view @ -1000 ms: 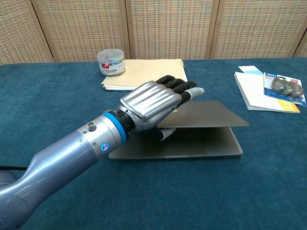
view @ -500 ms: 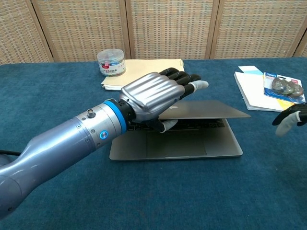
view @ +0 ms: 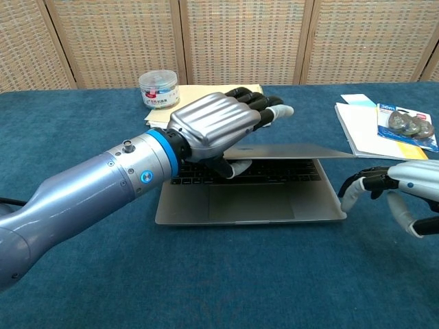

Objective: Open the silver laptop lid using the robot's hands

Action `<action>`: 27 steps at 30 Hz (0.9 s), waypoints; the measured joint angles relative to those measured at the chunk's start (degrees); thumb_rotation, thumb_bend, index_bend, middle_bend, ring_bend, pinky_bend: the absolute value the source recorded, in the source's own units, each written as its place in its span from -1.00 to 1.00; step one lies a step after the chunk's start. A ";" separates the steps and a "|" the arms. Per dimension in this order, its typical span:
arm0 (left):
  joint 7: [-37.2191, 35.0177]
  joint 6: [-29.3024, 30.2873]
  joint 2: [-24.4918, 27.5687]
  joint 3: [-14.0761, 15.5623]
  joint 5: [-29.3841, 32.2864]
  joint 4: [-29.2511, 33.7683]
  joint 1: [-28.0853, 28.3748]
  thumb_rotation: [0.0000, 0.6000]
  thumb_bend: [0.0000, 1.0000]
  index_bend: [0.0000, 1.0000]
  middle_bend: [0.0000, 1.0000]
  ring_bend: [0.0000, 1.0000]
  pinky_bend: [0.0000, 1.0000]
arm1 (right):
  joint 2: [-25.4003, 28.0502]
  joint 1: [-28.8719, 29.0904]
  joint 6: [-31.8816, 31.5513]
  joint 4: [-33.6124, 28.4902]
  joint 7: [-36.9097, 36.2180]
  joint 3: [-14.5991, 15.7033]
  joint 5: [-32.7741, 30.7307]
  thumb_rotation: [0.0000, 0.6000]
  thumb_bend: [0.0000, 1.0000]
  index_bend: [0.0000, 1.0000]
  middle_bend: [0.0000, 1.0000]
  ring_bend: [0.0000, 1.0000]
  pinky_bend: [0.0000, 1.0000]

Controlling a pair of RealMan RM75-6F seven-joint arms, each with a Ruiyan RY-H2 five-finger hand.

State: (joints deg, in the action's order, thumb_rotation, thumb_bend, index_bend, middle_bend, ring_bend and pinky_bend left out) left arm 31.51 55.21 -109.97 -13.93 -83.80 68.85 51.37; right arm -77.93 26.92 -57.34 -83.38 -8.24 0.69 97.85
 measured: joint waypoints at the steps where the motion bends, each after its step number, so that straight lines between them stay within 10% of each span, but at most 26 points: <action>1: -0.04 0.05 0.10 0.05 0.14 0.10 0.06 1.00 -0.03 -1.00 -1.00 -1.00 -1.00 | -0.31 0.22 0.28 -0.06 0.30 -0.06 -0.33 1.00 1.00 -0.40 -0.58 -0.70 -0.48; 27: 0.06 0.66 1.76 1.15 2.11 0.73 1.60 1.00 -0.03 -1.00 -1.00 -1.00 -1.00 | -6.75 3.70 5.49 1.15 10.43 -0.78 -8.80 1.00 1.00 -0.40 -0.59 -0.70 -0.47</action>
State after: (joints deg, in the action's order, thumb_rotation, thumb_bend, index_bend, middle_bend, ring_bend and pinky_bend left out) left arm 31.57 55.87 -108.21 -12.78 -81.69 69.58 52.97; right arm -84.68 30.62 -51.85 -82.23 2.19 -0.09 89.05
